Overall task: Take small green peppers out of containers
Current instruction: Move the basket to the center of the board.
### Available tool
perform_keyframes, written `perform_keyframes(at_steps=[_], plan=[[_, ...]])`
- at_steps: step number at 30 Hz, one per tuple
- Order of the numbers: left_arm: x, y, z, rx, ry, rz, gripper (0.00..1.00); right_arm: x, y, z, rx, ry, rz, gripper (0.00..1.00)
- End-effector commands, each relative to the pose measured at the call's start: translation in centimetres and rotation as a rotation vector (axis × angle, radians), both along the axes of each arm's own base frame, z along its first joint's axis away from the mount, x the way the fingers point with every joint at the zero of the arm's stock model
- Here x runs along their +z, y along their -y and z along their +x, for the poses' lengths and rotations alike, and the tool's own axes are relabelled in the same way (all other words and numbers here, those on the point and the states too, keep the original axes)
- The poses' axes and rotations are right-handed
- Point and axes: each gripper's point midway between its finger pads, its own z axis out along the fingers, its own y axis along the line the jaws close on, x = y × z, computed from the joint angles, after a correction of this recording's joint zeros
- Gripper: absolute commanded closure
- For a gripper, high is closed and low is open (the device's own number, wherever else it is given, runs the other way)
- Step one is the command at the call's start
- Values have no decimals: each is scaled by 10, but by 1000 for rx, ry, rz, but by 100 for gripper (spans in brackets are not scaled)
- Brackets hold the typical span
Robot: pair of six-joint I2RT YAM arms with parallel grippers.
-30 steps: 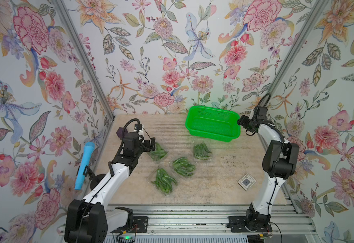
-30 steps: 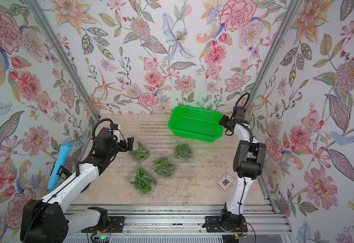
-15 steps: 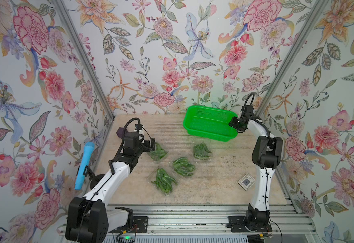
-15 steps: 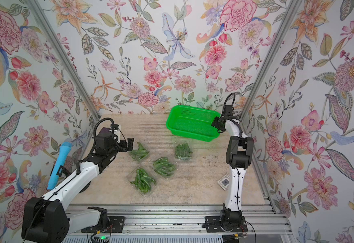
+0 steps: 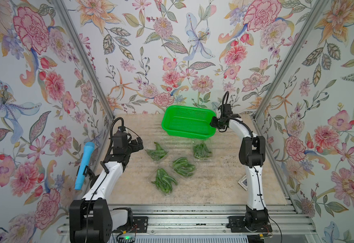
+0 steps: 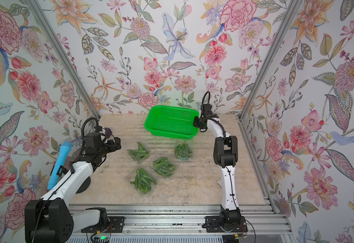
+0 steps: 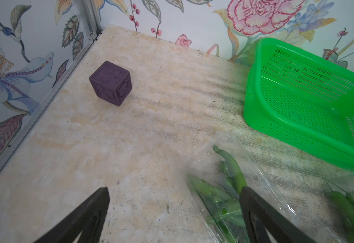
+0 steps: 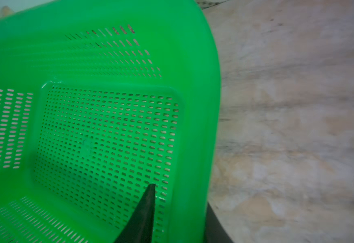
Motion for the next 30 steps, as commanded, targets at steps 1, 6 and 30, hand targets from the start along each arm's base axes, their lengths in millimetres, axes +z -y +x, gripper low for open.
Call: perform_keyframes(at_steps=[1, 6, 30], plan=[[-13, -5, -12, 51, -40, -58, 0, 10, -52, -6, 82, 21, 25, 68], [-14, -7, -20, 73, -42, -72, 0, 10, -111, -11, 151, 46, 55, 68], [-7, -10, -39, 68, -9, -79, 0, 7, -237, -80, 484, 37, 139, 54]])
